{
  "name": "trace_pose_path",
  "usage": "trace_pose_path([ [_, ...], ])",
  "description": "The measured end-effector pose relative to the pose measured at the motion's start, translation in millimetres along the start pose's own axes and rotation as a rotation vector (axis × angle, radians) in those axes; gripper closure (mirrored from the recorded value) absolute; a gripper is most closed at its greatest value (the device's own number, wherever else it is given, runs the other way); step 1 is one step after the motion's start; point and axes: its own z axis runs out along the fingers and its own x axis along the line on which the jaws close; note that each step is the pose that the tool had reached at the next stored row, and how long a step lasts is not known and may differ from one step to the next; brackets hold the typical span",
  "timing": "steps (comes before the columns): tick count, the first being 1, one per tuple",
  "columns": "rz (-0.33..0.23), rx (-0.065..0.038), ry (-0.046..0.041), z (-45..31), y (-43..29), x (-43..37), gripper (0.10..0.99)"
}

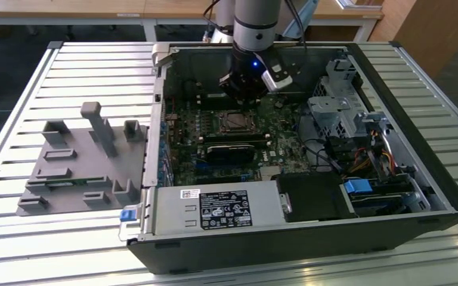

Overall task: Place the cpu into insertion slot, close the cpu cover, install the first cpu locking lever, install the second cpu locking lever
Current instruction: 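Install the second cpu locking lever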

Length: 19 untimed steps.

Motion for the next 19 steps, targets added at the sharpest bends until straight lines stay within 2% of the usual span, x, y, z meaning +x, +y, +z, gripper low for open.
trace_pose_path([
  [15,0.000,-0.002,0.0000,-0.1,-17.4,0.1,0.965],
  [19,0.000,-0.007,0.0001,-0.9,-19.8,0.2,0.965],
])
